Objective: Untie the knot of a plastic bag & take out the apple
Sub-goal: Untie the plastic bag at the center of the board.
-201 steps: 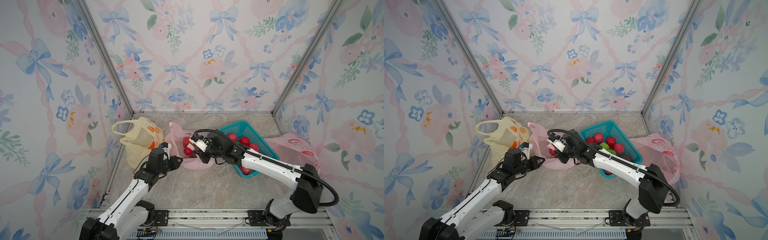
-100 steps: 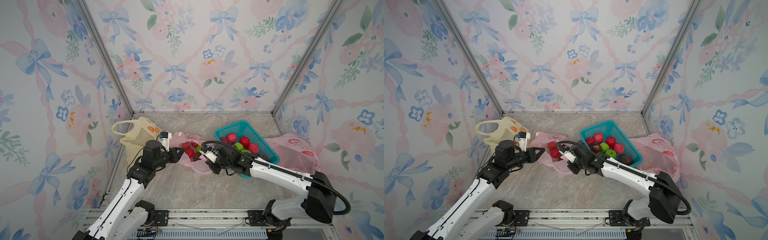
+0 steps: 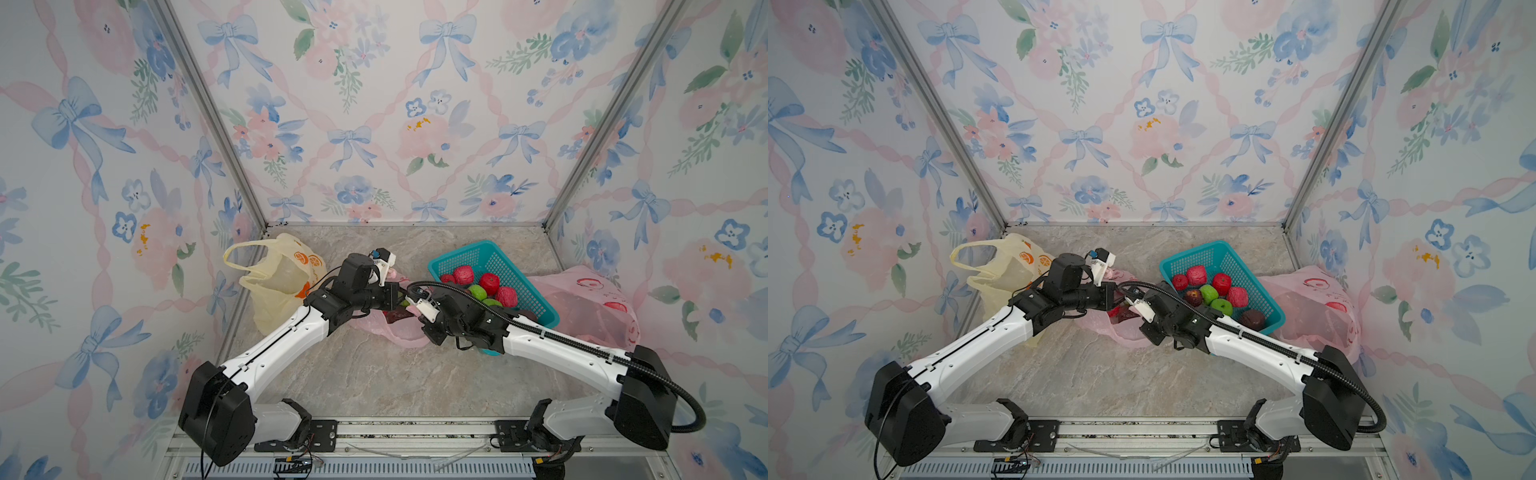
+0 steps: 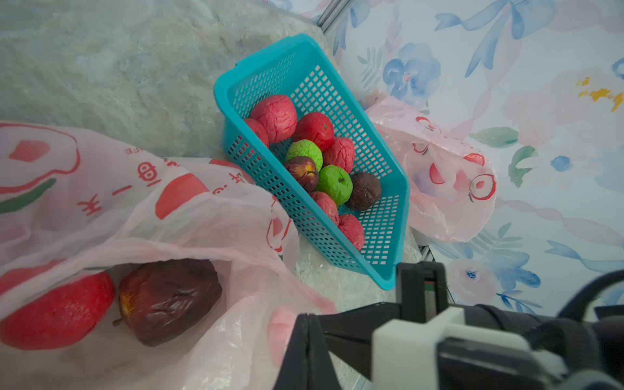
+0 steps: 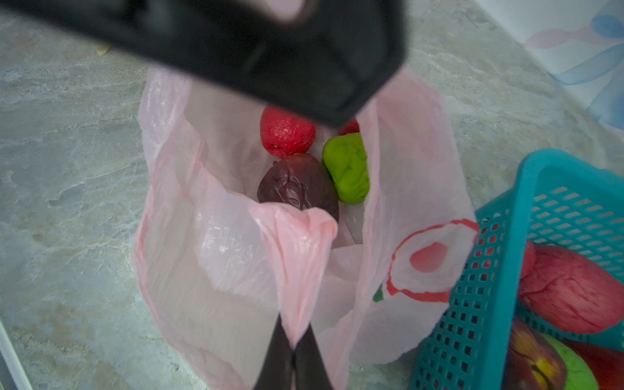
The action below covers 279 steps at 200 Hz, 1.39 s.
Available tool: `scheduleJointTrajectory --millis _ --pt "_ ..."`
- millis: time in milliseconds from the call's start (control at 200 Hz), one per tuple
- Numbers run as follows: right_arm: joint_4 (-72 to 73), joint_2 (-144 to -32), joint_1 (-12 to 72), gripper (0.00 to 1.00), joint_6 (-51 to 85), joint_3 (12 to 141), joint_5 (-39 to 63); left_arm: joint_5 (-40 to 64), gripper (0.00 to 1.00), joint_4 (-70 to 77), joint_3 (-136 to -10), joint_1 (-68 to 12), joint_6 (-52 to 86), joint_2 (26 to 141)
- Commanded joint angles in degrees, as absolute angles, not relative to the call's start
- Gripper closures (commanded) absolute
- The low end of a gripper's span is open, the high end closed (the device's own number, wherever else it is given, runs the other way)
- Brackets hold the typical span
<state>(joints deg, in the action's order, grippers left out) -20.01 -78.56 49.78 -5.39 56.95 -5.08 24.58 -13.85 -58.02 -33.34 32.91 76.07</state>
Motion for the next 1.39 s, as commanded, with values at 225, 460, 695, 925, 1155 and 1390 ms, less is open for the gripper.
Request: scheduleJointTrajectory --millis 225,460,695,925,1155,1390 --pt "-17.4 -69.5 46.9 1.00 -3.5 51.0 -12.2 21.6 1.00 -24.2 -62.4 -25.7 23.4 87.1" --pt "-20.4 -67.7 45.7 1.00 -3.8 48.4 -13.1 6.7 1.00 -19.3 -63.3 -18.8 23.8 90.9" --pt "-22.4 -71.5 43.0 1.00 -3.6 48.5 -14.1 5.6 1.00 -19.3 -58.4 -16.8 24.3 89.2" --pt "-22.8 -75.1 39.2 1.00 -3.6 50.3 -14.1 6.5 1.00 -17.4 -46.8 -11.6 24.3 86.2" --pt "-25.2 -75.5 35.6 0.85 -1.5 55.6 -6.2 11.5 1.00 -14.7 -42.9 -12.5 25.6 83.5" --pt "-24.8 -70.3 36.4 0.44 3.4 63.2 8.9 10.9 1.00 -14.0 -43.0 -18.3 27.1 80.4"
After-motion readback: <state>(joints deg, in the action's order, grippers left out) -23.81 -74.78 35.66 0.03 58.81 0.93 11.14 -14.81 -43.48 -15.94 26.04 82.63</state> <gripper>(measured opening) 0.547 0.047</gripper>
